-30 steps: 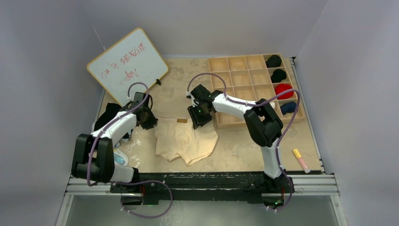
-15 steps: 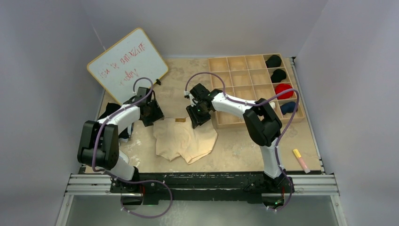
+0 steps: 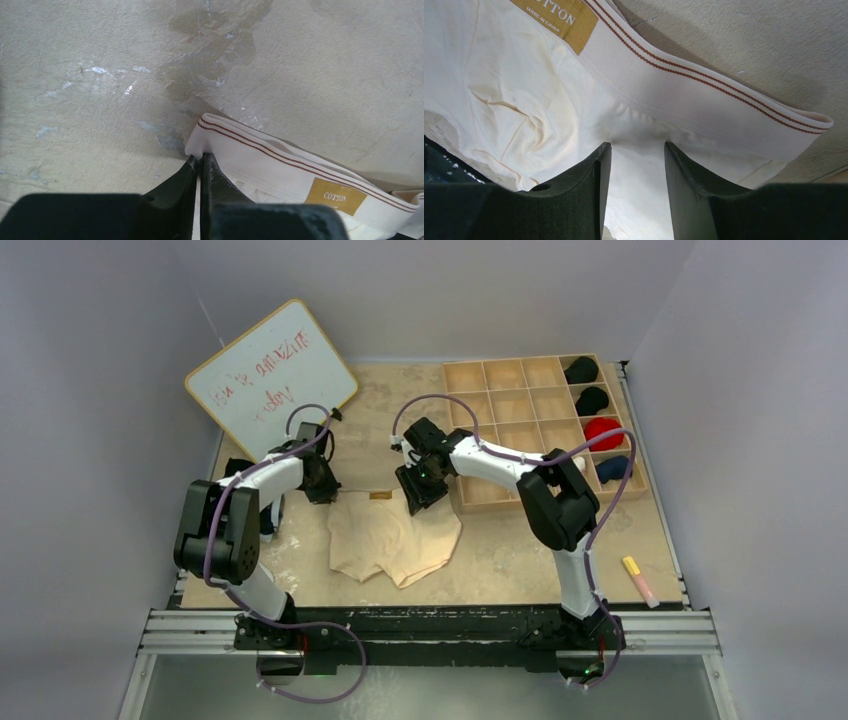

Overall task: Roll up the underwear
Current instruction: Flatten out the underwear at the center of the board.

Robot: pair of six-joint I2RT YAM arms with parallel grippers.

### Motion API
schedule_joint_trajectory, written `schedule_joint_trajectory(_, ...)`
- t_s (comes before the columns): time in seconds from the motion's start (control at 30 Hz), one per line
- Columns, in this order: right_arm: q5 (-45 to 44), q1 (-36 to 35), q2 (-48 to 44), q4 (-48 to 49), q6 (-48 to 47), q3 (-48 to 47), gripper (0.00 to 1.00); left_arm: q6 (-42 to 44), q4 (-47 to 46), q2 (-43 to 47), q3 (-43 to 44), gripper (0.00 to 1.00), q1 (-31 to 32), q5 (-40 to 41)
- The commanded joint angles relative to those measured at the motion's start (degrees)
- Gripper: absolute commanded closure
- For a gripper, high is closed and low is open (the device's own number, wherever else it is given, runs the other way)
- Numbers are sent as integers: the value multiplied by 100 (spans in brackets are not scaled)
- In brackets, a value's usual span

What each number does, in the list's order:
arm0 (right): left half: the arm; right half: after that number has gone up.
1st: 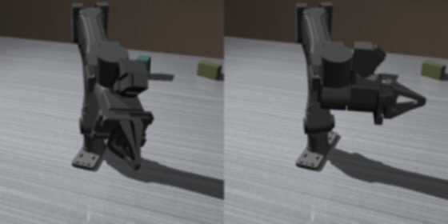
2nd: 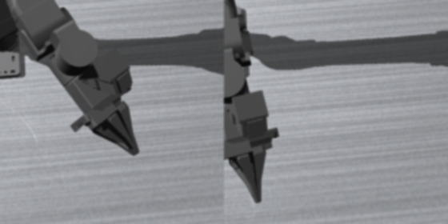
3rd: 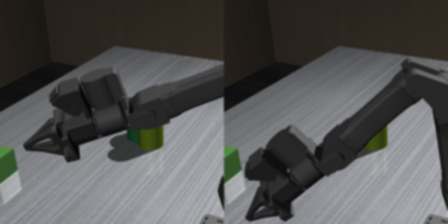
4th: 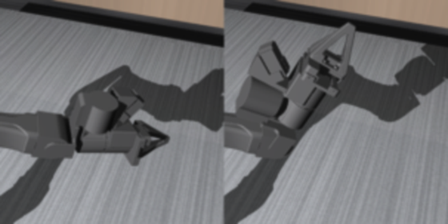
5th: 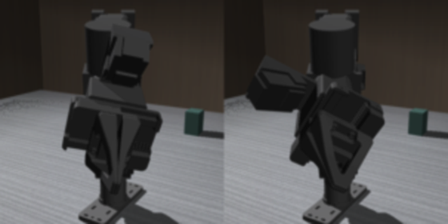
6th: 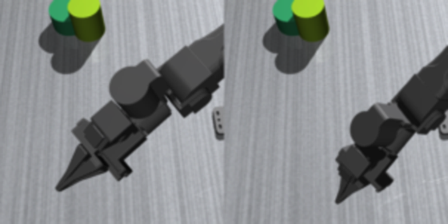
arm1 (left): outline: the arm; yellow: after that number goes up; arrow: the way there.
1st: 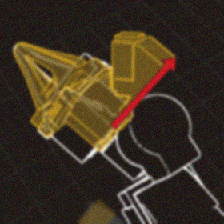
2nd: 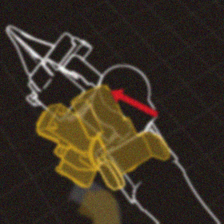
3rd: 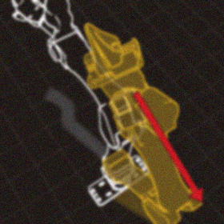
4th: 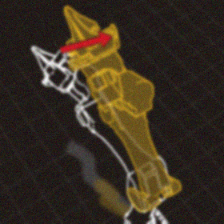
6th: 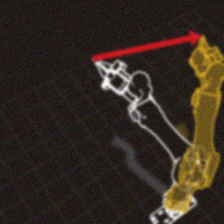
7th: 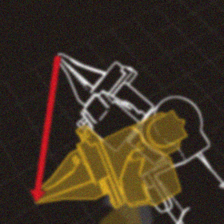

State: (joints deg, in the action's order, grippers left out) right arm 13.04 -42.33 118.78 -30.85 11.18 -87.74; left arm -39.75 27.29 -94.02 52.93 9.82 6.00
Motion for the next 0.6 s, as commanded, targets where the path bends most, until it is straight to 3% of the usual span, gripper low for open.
schedule_joint_trajectory(0.0,259,8,-62,-169,-130,-260,54,-90,270,-84,-124,100,-16,459)
schedule_joint_trajectory(0.2,-584,253,34,-251,460,-324,52,-451,640,427,-330,100,-29,882)
schedule_joint_trajectory(0.57,-2,365,-292,189,367,-487,52,-434,611,544,-487,100,-68,803)
